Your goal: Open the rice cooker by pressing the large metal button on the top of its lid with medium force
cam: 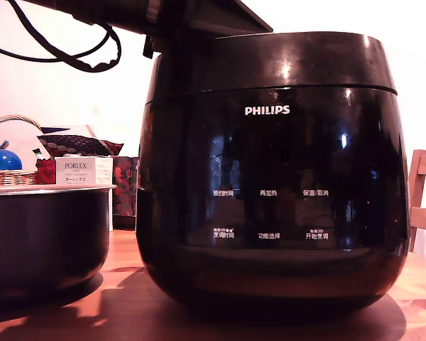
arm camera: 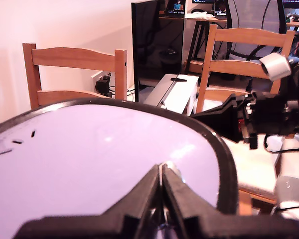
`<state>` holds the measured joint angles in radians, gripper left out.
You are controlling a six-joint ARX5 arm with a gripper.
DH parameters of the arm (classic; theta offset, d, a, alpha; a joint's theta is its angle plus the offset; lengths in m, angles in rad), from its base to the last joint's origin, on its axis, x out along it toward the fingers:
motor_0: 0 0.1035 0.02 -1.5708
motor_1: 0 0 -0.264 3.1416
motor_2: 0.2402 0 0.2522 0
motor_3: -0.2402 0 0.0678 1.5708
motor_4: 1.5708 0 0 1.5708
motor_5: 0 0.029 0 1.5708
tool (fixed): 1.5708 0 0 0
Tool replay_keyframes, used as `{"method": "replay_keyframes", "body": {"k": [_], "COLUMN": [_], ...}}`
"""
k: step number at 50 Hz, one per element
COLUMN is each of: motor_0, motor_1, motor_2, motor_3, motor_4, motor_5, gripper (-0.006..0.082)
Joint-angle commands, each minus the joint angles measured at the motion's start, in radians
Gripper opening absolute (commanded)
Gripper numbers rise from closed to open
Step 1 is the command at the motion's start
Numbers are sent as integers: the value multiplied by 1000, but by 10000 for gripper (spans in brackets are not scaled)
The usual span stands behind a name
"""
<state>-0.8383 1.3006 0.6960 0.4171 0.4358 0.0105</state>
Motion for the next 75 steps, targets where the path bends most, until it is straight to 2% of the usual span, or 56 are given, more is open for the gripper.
{"method": "replay_keyframes", "body": {"k": [1,2,12,24,38,45,55,56,61,66,75], "motor_0": [-9,-9,-14,-14,-14,-18,-18,-18,-18,-18,-18], "motor_1": [36,37,43,43,48,48,48,48,46,39,3], "motor_2": [-2,-2,-2,-2,-2,-2,-2,-2,-2,-2,-2], "motor_3": [-31,-43,-162,-361,-444,-353,-80,-55,44,85,68], "motor_4": [-5,-8,-48,-68,-82,-79,-79,-82,-119,-168,-249], "motor_5": [27,58,100,103,114,108,10,-23,-47,-60,-56], "gripper": [-24,-24,-24,-24,-24,-24,-24,-24,-24,-24,-24]}}
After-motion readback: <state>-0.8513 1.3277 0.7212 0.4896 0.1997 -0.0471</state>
